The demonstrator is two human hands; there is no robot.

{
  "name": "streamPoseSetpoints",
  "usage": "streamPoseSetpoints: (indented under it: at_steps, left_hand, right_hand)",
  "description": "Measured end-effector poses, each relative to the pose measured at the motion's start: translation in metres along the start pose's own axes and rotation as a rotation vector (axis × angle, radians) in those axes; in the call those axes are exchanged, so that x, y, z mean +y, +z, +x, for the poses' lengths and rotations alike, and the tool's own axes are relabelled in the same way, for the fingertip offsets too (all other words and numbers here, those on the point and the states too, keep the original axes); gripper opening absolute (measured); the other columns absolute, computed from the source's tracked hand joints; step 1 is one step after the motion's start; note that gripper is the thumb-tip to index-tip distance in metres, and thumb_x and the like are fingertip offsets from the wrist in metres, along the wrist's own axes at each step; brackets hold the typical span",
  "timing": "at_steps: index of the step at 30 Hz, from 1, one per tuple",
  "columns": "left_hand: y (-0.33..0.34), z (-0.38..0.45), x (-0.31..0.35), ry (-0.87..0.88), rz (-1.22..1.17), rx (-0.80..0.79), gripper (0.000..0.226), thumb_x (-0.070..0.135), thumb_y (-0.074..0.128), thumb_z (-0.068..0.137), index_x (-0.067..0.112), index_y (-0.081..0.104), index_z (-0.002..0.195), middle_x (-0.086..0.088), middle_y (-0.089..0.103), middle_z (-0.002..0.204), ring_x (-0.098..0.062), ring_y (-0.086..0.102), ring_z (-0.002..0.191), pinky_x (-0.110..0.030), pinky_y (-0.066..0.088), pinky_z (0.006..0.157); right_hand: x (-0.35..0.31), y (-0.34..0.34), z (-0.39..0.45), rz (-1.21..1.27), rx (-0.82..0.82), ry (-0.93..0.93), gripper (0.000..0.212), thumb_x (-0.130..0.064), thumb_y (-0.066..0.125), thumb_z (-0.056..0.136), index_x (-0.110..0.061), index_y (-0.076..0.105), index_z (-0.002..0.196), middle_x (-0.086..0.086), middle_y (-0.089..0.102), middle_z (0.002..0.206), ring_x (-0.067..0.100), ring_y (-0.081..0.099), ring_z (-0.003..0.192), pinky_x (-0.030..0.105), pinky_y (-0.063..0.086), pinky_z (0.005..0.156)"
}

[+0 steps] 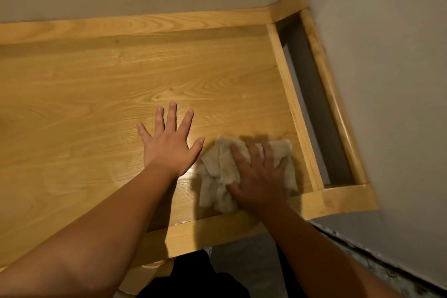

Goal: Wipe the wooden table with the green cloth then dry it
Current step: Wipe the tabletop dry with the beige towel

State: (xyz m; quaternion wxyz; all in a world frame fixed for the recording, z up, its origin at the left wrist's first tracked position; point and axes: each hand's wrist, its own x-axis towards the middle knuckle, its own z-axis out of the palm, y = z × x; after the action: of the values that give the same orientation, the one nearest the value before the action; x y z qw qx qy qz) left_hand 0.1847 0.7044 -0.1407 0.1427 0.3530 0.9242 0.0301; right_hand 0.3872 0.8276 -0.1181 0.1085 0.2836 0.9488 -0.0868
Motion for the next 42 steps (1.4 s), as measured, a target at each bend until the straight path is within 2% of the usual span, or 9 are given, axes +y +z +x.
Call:
streamPoseSetpoints:
  at_steps: [4,7,10,13,18,24,30,36,42]
  left_hand:
    - [0.002,0.002,-0.004,0.008,0.0,-0.014,0.078,0.079,0.014,0.089,0.044,-0.001,0.156,0.0,-0.009,0.169,-0.031,-0.013,0.154,-0.073,-0.002,0.111]
    - [0.0,0.003,-0.004,0.012,-0.019,-0.01,0.075,0.076,0.022,0.088,0.045,0.008,0.155,-0.001,-0.003,0.17,-0.032,-0.008,0.155,-0.075,0.001,0.111]
    - [-0.002,0.003,-0.004,0.007,-0.038,-0.009,0.074,0.077,0.026,0.087,0.045,0.018,0.153,0.0,0.0,0.17,-0.031,-0.007,0.155,-0.074,0.0,0.11]
    - [-0.003,0.004,-0.003,-0.002,-0.024,-0.02,0.075,0.077,0.026,0.087,0.046,0.015,0.154,0.001,-0.002,0.169,-0.03,-0.011,0.155,-0.072,-0.002,0.111]
    - [-0.003,0.004,-0.002,-0.005,-0.009,-0.017,0.076,0.078,0.024,0.088,0.047,0.008,0.155,0.002,-0.003,0.169,-0.029,-0.01,0.155,-0.07,-0.005,0.11]
    - [0.0,0.003,-0.003,0.014,0.019,-0.002,0.076,0.079,0.023,0.09,0.044,0.012,0.157,-0.004,0.001,0.169,-0.032,-0.006,0.155,-0.074,0.006,0.11]
    - [0.001,0.002,0.0,-0.012,0.051,0.011,0.075,0.079,0.024,0.091,0.045,0.014,0.157,-0.002,0.001,0.169,-0.029,-0.001,0.155,-0.072,0.007,0.112]
    - [0.003,0.0,0.001,-0.033,0.047,-0.001,0.075,0.079,0.021,0.09,0.049,0.0,0.156,0.003,-0.012,0.168,-0.025,-0.016,0.154,-0.07,0.0,0.115]
    - [0.008,-0.001,-0.001,-0.028,0.038,0.036,0.074,0.079,0.022,0.089,0.051,0.002,0.154,0.005,-0.007,0.169,-0.025,-0.009,0.155,-0.069,0.001,0.114]
  right_hand:
    - [-0.008,-0.011,0.073,-0.008,0.093,-0.023,0.077,-0.074,0.038,0.082,-0.039,0.031,0.15,0.004,0.033,0.156,0.036,0.024,0.144,0.072,0.024,0.102]
    - [-0.015,-0.017,0.129,-0.071,0.177,-0.024,0.077,-0.077,0.04,0.079,-0.04,0.039,0.146,0.004,0.042,0.151,0.037,0.031,0.14,0.071,0.025,0.101]
    - [-0.022,-0.023,0.184,-0.003,0.177,0.032,0.077,-0.072,0.04,0.076,-0.044,0.031,0.147,0.001,0.039,0.152,0.036,0.026,0.142,0.073,0.019,0.103]
    - [-0.024,-0.031,0.23,0.033,0.124,0.043,0.08,-0.073,0.033,0.075,-0.046,0.019,0.149,0.0,0.028,0.157,0.035,0.014,0.147,0.076,0.011,0.103]
    - [-0.027,-0.044,0.281,-0.001,0.133,-0.002,0.08,-0.074,0.028,0.077,-0.045,0.017,0.151,0.002,0.024,0.16,0.036,0.012,0.147,0.077,0.012,0.104]
    - [-0.031,-0.061,0.336,-0.015,0.119,-0.093,0.079,-0.073,0.027,0.076,-0.045,0.02,0.15,0.003,0.024,0.158,0.036,0.016,0.145,0.076,0.016,0.105]
    - [-0.034,-0.071,0.365,-0.057,0.094,-0.147,0.081,-0.075,0.021,0.077,-0.043,0.018,0.151,0.003,0.023,0.159,0.036,0.016,0.145,0.075,0.018,0.104]
    - [-0.032,-0.069,0.373,-0.047,0.069,-0.158,0.08,-0.076,0.019,0.078,-0.045,0.012,0.152,0.003,0.015,0.164,0.036,0.008,0.149,0.073,0.013,0.107]
    - [-0.031,-0.07,0.376,-0.024,0.071,-0.167,0.079,-0.074,0.022,0.079,-0.045,0.012,0.152,0.003,0.009,0.165,0.035,0.005,0.15,0.074,0.01,0.108]
